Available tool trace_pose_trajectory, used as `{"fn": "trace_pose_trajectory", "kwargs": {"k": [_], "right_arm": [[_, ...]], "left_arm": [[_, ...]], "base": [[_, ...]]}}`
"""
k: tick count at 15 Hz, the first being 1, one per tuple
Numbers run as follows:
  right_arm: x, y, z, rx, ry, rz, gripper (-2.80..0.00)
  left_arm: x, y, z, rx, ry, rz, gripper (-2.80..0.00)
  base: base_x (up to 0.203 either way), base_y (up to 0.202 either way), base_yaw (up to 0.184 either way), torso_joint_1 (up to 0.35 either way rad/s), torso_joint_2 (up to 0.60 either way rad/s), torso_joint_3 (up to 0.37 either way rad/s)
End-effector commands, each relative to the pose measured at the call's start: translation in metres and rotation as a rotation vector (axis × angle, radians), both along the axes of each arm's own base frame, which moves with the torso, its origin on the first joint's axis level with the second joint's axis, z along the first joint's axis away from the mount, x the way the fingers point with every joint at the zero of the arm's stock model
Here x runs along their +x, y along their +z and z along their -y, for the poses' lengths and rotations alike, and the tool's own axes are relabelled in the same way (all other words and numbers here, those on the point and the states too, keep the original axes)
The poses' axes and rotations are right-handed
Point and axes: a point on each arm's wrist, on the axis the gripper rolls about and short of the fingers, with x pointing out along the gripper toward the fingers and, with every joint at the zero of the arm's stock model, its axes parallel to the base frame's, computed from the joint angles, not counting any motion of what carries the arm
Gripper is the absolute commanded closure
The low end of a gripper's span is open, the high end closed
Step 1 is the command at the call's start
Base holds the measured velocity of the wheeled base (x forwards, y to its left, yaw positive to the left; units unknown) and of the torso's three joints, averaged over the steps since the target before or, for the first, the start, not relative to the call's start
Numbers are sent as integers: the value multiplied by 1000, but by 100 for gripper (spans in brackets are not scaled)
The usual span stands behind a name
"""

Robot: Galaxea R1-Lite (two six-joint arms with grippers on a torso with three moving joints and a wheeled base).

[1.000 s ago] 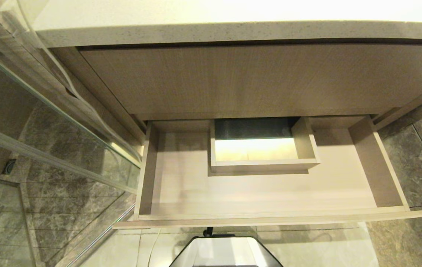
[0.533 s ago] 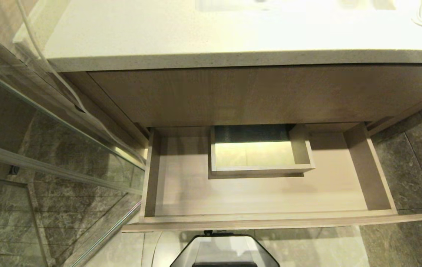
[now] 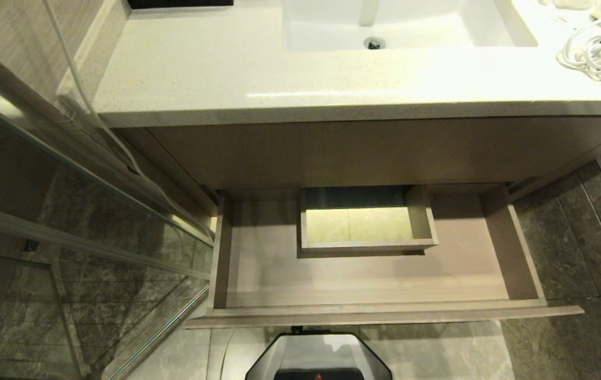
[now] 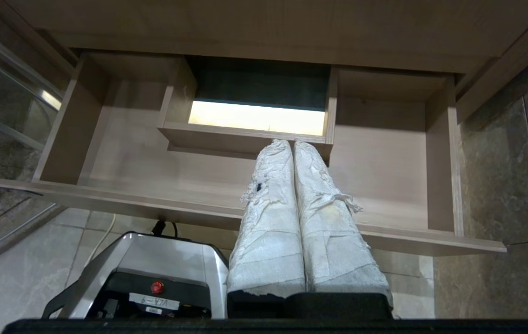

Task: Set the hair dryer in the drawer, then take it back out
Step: Pick up the hairdryer

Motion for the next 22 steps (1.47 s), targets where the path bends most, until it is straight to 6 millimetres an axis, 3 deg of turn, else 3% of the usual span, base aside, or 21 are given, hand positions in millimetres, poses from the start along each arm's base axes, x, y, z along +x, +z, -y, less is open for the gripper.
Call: {"fn": "trace_pose_trajectory", "kwargs": {"k": [1,15,22], "right_arm": [[0,-12,0,-1,2,0,0],[0,-12,0,-1,1,0,0],[0,-12,0,0,1,-1,0]], "left_arm": [[0,0,0,0,1,-1,0],[0,0,0,0,1,0,0],[0,0,0,0,1,-1,0]], "base": [[0,0,0,199,-349,-158],[0,0,0,175,-326,-151],[0,0,0,6,-20,-4]]}}
